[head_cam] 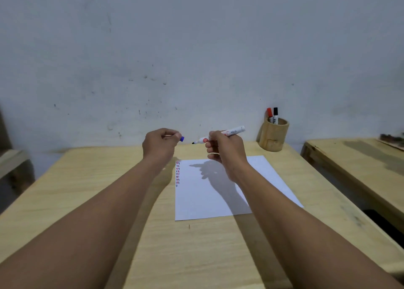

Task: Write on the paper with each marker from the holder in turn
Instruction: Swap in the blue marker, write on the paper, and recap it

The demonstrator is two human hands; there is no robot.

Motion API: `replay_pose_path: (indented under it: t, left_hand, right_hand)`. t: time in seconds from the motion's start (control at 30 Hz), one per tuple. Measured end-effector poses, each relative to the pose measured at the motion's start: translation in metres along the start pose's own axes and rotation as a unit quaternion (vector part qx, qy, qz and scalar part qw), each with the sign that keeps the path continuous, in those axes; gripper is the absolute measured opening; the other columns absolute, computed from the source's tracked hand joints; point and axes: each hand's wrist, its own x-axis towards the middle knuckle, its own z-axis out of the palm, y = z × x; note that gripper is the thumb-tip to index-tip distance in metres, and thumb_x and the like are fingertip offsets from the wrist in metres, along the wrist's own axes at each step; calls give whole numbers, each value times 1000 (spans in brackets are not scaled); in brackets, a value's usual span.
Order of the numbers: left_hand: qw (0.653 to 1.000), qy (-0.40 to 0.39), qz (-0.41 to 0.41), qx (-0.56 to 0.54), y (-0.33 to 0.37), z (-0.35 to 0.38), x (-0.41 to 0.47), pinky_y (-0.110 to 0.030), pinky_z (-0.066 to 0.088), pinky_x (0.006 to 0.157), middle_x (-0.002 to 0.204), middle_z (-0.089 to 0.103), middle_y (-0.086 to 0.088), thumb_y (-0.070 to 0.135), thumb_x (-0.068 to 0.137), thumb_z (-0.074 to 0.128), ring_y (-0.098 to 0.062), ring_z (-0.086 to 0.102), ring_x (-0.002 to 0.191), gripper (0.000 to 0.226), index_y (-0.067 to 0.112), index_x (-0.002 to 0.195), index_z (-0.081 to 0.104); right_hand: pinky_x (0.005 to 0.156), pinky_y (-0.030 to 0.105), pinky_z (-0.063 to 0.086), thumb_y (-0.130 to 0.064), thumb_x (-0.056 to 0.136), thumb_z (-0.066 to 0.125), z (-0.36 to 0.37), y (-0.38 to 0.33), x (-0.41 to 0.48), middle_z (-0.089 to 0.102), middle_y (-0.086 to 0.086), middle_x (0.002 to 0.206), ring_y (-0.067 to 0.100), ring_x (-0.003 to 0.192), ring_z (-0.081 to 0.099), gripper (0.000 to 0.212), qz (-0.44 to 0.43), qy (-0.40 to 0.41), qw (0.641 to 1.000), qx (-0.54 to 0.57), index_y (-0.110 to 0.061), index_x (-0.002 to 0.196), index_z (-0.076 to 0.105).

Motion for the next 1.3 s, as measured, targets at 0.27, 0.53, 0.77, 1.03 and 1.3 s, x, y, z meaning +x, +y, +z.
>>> replay_pose_path:
  t: [0.27,0.53,0.77,1.03,1.3]
  left_hand:
    - [982,-61,-69,-165,36,29,-10,-32,55,83,92,73,1,23,93,69,-10,68,83,7,20,88,74]
    - [967,-123,-92,-204,58,52,-15,-27,54,78,92,79,5,26,92,70,-8,68,90,11,18,98,76]
    - [968,-102,-85,-213,68,61,-15,-28,54,79,95,78,3,27,90,73,-9,66,87,18,17,104,78]
    - [976,-93,-39,-192,84,75,-13,-29,55,81,95,74,0,22,92,71,-12,65,83,6,23,89,76]
    - [981,-57,7,-183,99,97,-14,-30,58,82,86,71,-2,20,89,73,-16,66,82,5,21,85,76]
  right_hand:
    - [49,22,50,-13,92,68,-20,-35,1,59,0,59,9,50,53,15,-46,34,997,44,-7,79,68]
    - [55,22,56,-12,92,71,-38,-49,-1,66,8,69,13,58,62,11,-63,13,995,72,-4,85,70]
    - [54,25,58,-20,92,71,-61,-59,-3,70,8,70,16,62,67,17,-23,-5,994,109,-3,94,75]
    - [58,25,52,-28,88,77,-92,-73,-3,71,-3,79,10,74,63,21,-27,-40,998,-45,-18,105,82]
    - [69,31,47,-38,82,81,-121,-80,7,70,-3,89,13,81,58,29,14,-59,991,-118,-21,105,82]
